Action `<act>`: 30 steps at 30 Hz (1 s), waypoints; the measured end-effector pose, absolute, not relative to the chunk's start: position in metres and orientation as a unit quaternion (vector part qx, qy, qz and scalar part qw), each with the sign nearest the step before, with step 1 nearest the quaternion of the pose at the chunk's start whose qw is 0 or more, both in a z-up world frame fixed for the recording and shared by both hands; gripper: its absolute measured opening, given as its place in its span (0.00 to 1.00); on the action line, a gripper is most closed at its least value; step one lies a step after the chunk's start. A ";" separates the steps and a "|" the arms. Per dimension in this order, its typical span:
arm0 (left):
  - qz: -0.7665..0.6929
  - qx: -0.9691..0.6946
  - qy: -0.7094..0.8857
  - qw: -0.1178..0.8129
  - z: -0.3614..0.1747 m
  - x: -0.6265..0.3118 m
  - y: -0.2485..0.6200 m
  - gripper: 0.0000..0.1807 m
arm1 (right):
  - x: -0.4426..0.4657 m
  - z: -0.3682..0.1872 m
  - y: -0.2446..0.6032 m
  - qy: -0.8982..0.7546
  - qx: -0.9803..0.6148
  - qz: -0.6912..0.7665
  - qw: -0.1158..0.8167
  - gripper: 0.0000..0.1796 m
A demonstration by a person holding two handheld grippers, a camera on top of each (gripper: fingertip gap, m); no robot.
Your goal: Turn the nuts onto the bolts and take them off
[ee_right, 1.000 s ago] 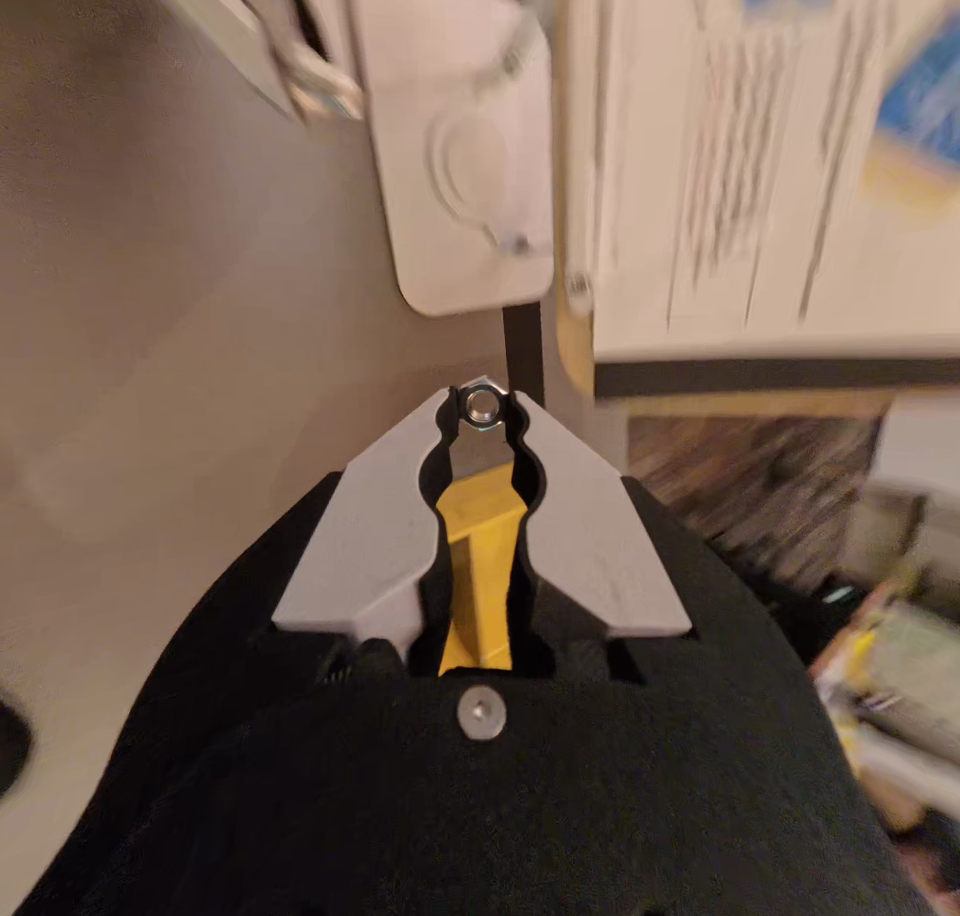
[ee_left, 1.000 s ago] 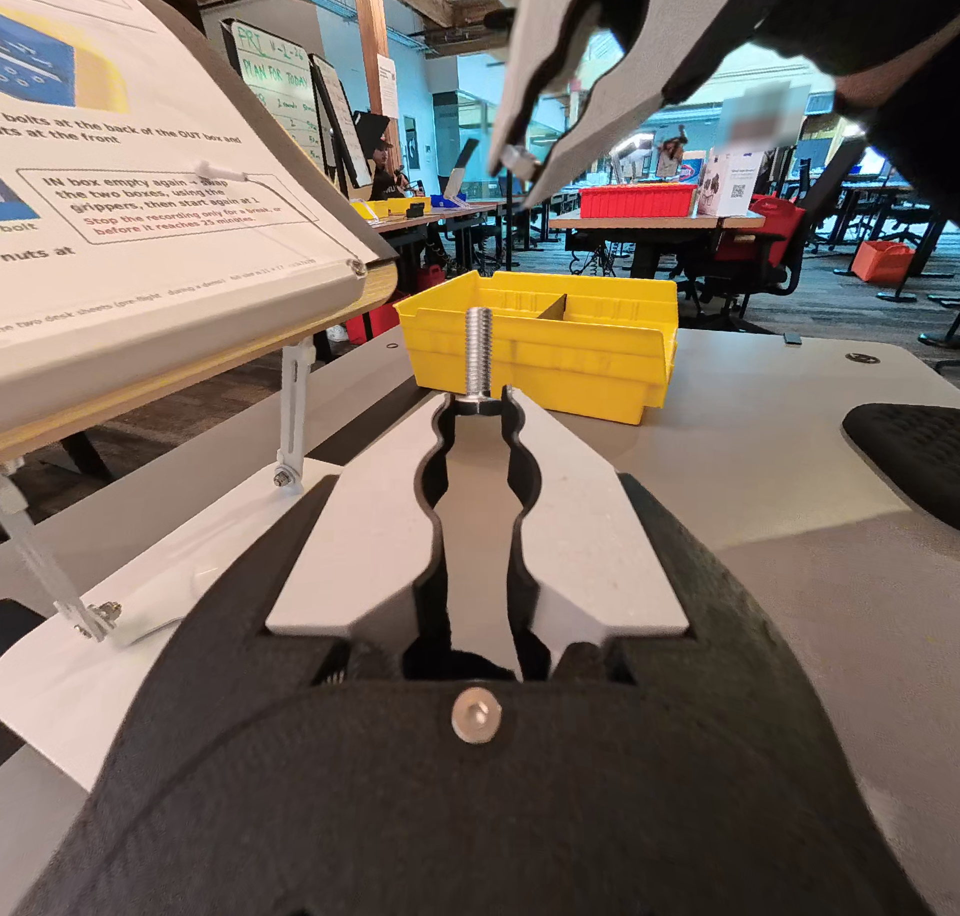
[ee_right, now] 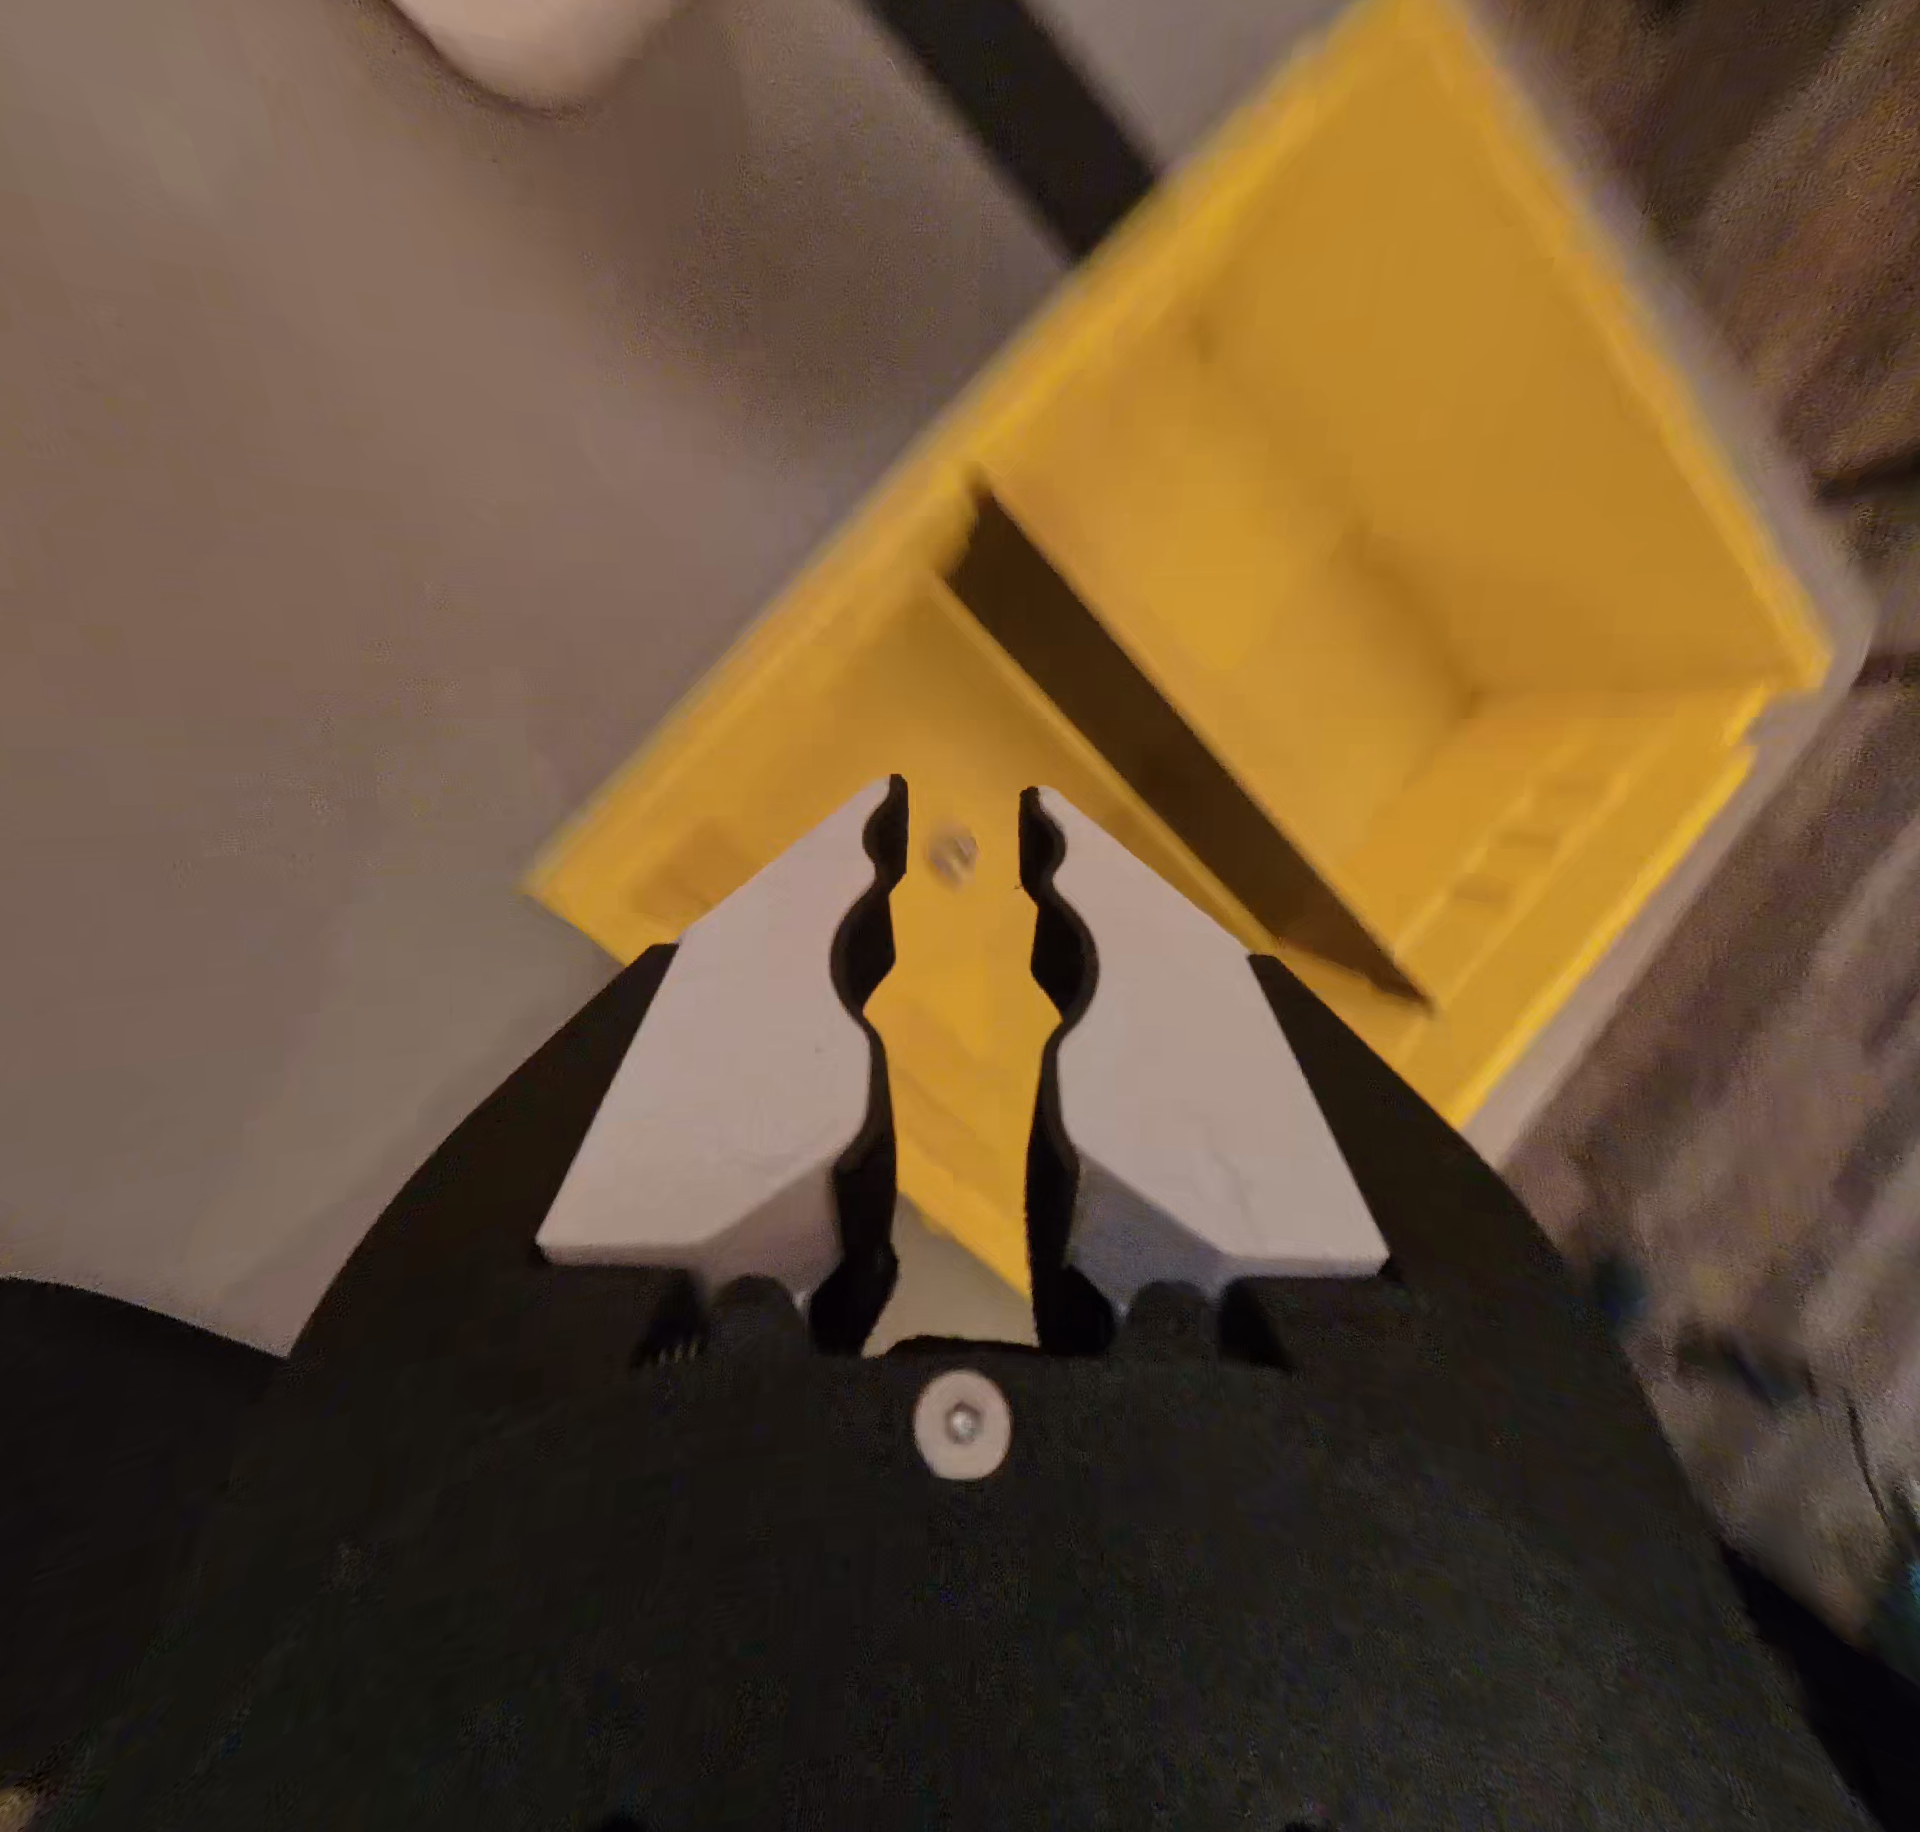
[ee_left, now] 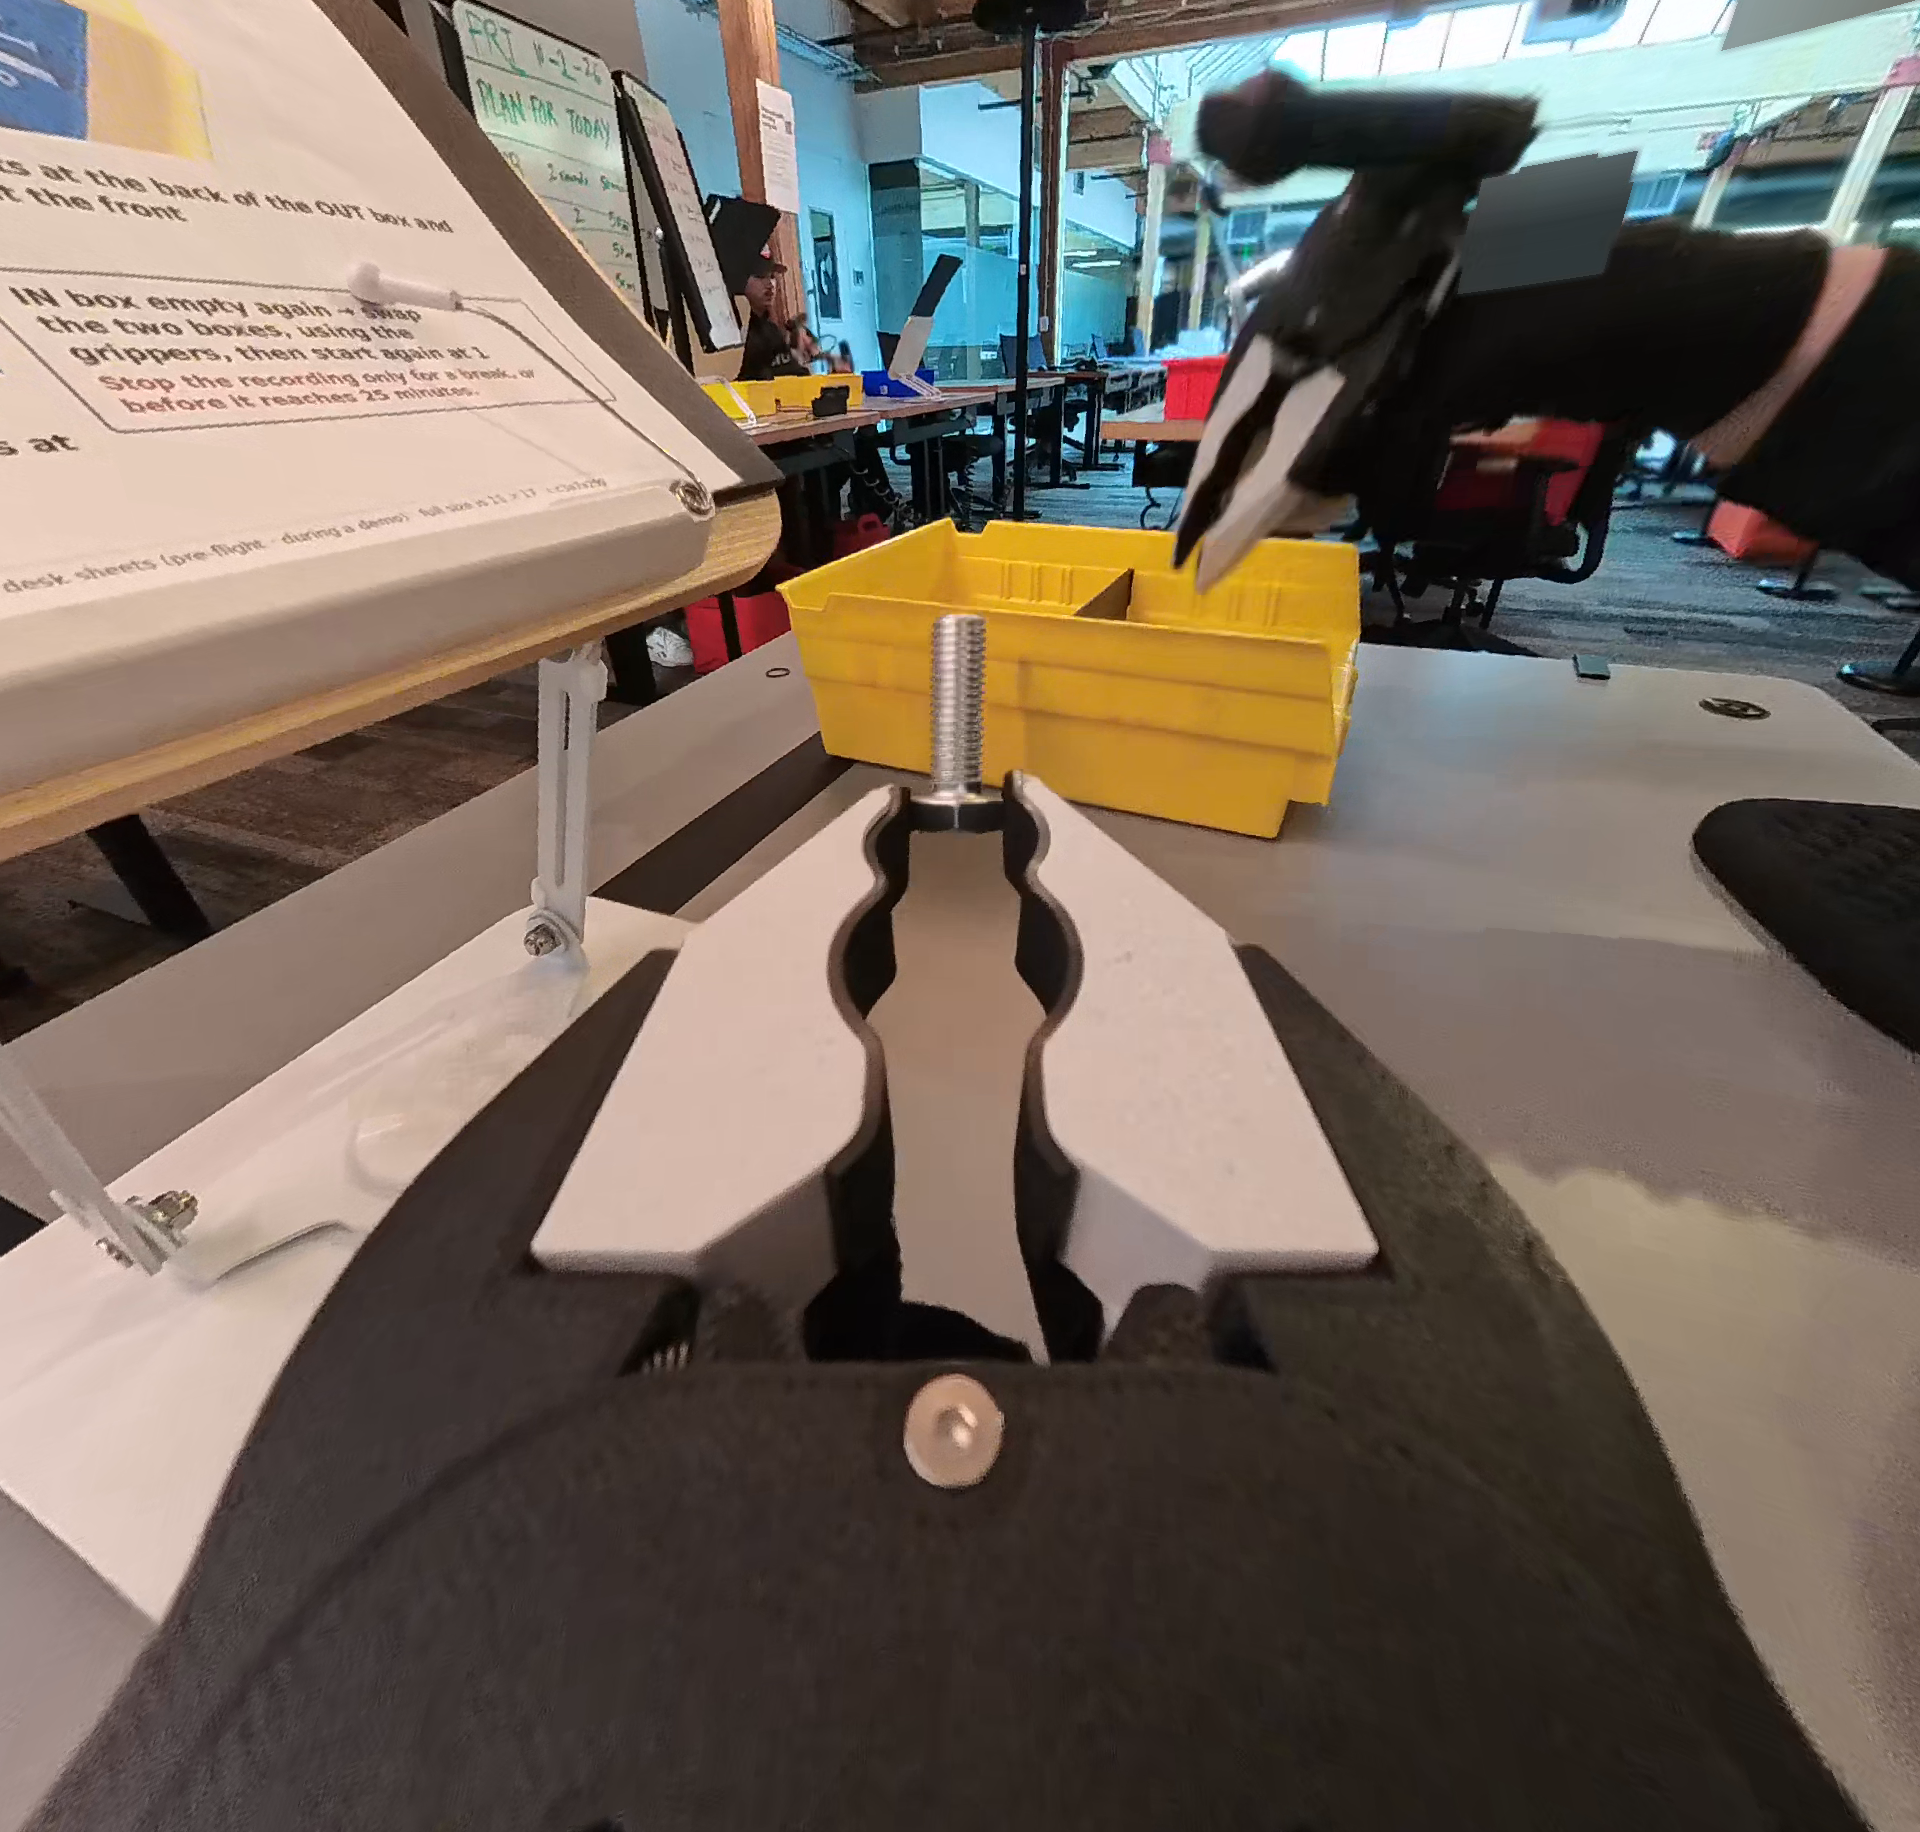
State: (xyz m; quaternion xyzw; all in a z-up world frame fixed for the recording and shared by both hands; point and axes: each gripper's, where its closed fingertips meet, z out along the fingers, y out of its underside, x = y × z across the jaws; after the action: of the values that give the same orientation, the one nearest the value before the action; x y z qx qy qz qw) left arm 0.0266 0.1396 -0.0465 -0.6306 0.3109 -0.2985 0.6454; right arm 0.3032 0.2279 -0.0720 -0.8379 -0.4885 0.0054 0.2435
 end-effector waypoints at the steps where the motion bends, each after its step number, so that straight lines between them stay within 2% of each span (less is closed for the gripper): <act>1: -0.305 -0.628 0.308 0.646 -0.045 0.027 0.139 0.09 | 0.277 -0.047 0.219 -0.498 -0.817 0.041 0.287 0.13; 5: -0.342 -0.617 0.289 0.648 -0.035 0.027 0.136 0.09 | 0.162 0.011 0.163 -0.571 -0.699 0.201 0.380 0.21; 6: -0.350 -0.614 0.286 0.647 -0.033 0.027 0.135 0.09 | 0.137 0.017 0.151 -0.580 -0.674 0.238 0.391 0.19; 9: -0.364 -0.605 0.281 0.650 -0.027 0.026 0.132 0.09 | 0.077 0.018 0.126 -0.582 -0.627 0.338 0.392 0.16; 13: -0.379 -0.596 0.280 0.650 -0.021 0.027 0.128 0.09 | 0.032 -0.001 0.118 -0.579 -0.602 0.399 0.378 0.15; 21: -0.392 -0.587 0.288 0.648 -0.021 0.033 0.124 0.09 | 0.010 -0.006 0.118 -0.550 -0.592 0.468 0.358 0.04; 26: -0.385 -0.579 0.292 0.657 -0.014 0.034 0.122 0.09 | 0.015 0.000 0.118 -0.546 -0.589 0.475 0.360 0.04; 27: -0.374 -0.579 0.295 0.662 -0.013 0.035 0.122 0.10 | 0.019 0.003 0.119 -0.546 -0.591 0.469 0.365 0.04; 30: -0.304 -0.612 0.284 0.672 -0.022 0.029 0.137 0.21 | 0.043 0.021 0.139 -0.537 -0.603 0.433 0.401 0.04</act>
State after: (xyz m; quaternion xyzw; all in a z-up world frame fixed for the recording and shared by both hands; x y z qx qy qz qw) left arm 0.0287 0.1366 -0.0219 -0.6121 0.2840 -0.3043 0.6723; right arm 0.0434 0.1393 0.0210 -0.6029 -0.5369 0.4329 0.4010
